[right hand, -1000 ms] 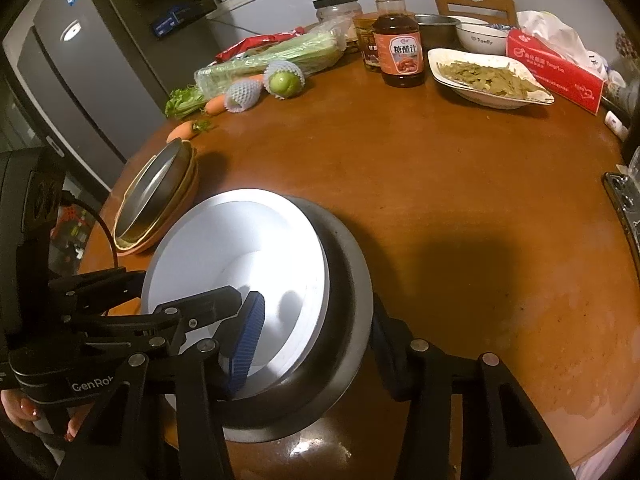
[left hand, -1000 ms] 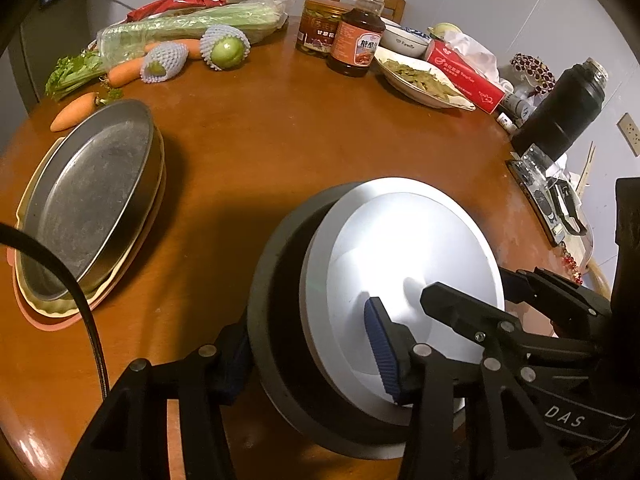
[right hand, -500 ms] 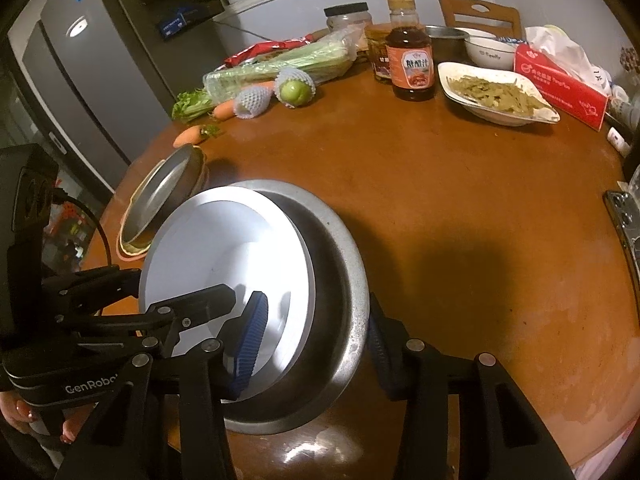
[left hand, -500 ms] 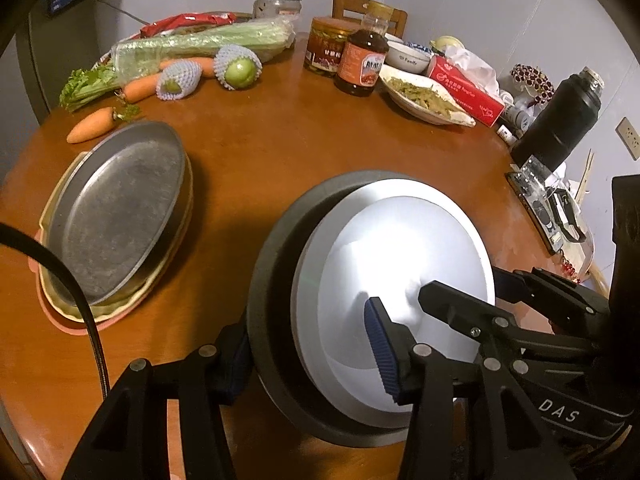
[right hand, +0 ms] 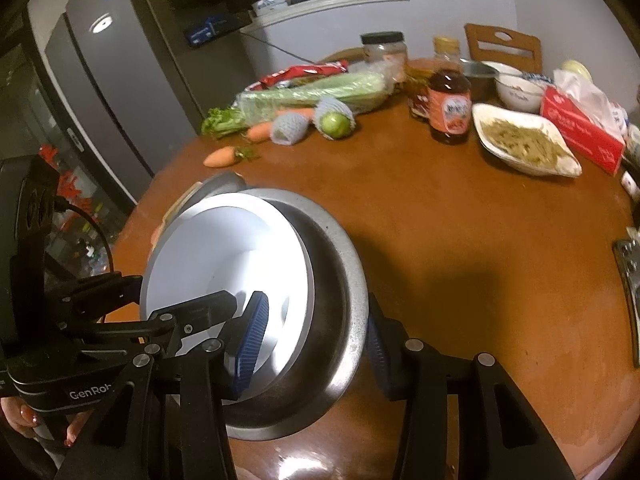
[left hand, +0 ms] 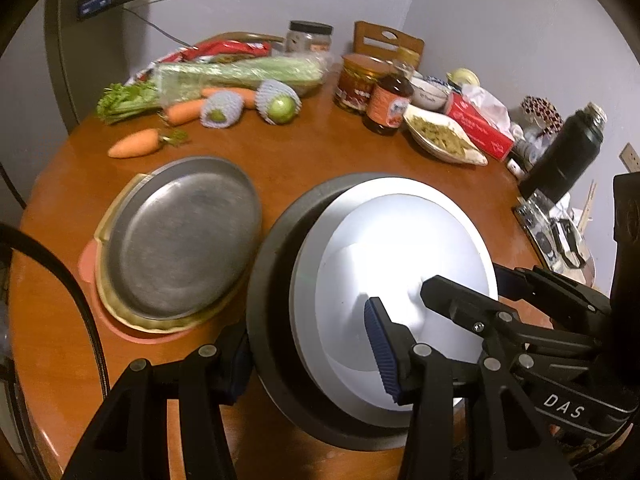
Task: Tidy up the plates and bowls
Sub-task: 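Carry the steel bowl with the left gripper toward the grey pan stack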
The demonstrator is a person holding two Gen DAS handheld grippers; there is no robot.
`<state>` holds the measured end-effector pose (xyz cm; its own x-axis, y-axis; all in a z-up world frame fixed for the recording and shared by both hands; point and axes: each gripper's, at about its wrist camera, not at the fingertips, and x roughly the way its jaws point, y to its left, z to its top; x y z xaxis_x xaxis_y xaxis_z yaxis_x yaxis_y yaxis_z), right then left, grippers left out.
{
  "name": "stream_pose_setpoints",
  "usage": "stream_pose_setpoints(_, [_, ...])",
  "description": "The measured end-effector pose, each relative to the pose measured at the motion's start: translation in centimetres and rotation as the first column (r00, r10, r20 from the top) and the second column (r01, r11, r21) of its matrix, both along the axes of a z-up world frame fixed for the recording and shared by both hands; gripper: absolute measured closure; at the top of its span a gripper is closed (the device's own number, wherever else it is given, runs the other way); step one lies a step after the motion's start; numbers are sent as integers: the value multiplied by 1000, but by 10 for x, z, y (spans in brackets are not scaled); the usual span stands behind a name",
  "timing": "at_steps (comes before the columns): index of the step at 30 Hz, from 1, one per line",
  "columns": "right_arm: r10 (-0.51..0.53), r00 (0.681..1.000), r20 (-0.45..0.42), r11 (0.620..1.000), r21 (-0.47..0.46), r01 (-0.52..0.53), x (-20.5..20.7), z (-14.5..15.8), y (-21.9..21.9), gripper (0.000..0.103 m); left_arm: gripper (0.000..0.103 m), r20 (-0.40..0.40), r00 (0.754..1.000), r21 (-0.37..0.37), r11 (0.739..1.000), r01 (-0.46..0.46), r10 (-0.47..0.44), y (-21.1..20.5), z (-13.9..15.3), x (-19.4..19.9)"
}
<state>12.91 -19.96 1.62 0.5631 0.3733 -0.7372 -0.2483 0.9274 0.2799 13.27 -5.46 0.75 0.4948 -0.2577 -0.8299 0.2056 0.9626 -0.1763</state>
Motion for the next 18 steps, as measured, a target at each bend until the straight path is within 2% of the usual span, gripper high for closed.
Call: stream_pose_setpoints(18, [132,988,75,991,16,-134,34,33,75,55,52,68,986,21,988,-151,150,73,32,14])
